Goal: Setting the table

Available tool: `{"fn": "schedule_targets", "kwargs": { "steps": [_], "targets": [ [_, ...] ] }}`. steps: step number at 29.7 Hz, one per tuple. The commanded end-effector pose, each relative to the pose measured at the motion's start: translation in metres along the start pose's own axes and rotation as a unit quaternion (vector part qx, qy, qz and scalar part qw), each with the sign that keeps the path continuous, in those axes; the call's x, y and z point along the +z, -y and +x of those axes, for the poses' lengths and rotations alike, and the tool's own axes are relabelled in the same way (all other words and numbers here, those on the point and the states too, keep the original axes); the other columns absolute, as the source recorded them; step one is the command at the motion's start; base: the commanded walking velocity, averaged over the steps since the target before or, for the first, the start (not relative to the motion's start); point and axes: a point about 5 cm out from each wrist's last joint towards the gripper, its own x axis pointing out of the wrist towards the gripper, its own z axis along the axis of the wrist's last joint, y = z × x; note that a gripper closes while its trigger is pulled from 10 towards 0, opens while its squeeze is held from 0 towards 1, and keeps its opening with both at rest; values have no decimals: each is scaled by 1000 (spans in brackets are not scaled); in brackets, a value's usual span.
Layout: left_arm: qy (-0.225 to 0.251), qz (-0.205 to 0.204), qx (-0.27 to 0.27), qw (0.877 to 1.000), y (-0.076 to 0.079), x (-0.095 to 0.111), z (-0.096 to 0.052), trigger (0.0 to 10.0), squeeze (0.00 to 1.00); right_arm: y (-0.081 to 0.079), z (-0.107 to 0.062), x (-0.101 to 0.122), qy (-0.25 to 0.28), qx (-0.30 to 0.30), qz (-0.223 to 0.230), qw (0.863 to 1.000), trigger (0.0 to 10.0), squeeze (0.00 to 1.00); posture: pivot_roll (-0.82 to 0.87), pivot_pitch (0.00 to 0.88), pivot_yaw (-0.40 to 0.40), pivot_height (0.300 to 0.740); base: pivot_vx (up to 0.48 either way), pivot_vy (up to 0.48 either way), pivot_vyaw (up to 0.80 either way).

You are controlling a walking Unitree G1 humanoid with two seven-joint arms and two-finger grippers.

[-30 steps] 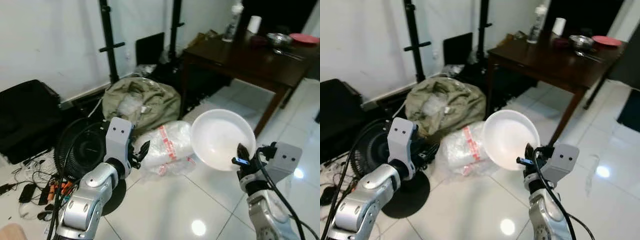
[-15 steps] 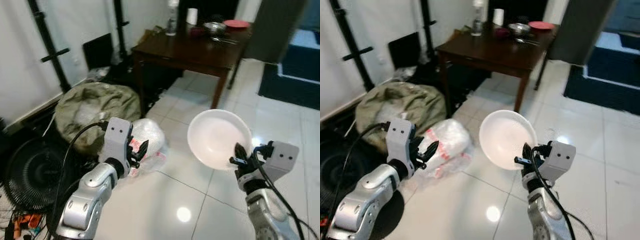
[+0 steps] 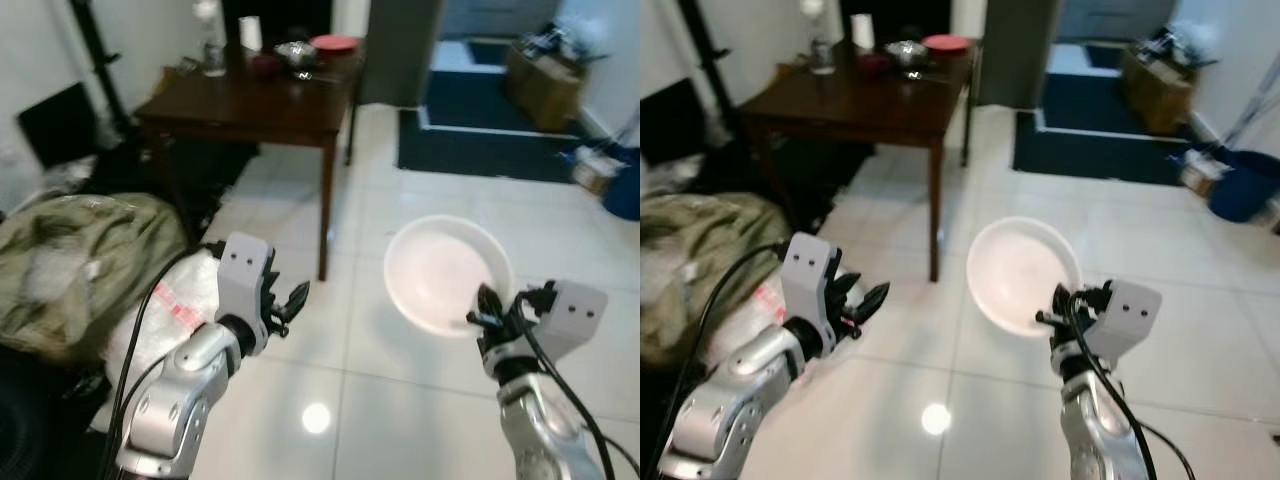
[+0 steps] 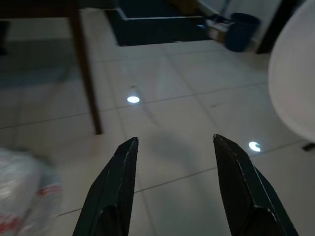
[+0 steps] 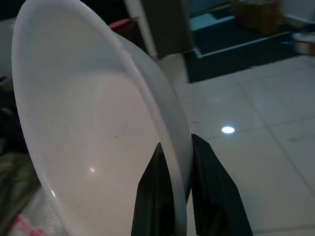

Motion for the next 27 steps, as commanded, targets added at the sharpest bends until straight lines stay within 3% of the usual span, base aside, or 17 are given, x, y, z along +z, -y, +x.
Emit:
{"fn": "schedule_targets", "kwargs": {
  "steps": [1, 17, 20, 22, 27],
  "targets": [
    [-10, -9, -1, 1000, -1, -4, -2, 10000, 0, 1, -3, -3, -6, -3, 0, 1000, 10000, 0, -19, 106, 96, 740, 0, 0, -800],
    [-17, -36, -6, 999, -13, -12, -1, 10000, 0, -2, -1, -8, -20, 7, -7, 1000, 10000, 0, -24, 101, 98, 740, 0, 0, -800],
    [-26, -22, 12, 999, -17, -19, 1, 10000, 0, -13, -3, -21, -56, 48, -13, 997, 10000, 0, -30, 96, 95, 740, 0, 0, 0],
    [-32, -4, 57, 998, -27, -28, 1, 10000, 0, -34, -6, -40, -98, 108, -10, 989, 10000, 0, -33, 90, 83, 740, 444, 0, 0],
    [-48, 7, 109, 993, -40, -40, -4, 10000, 0, -53, -9, -57, -130, 155, -12, 979, 10000, 0, -25, 90, 64, 740, 480, 0, 0]
  ]
}}
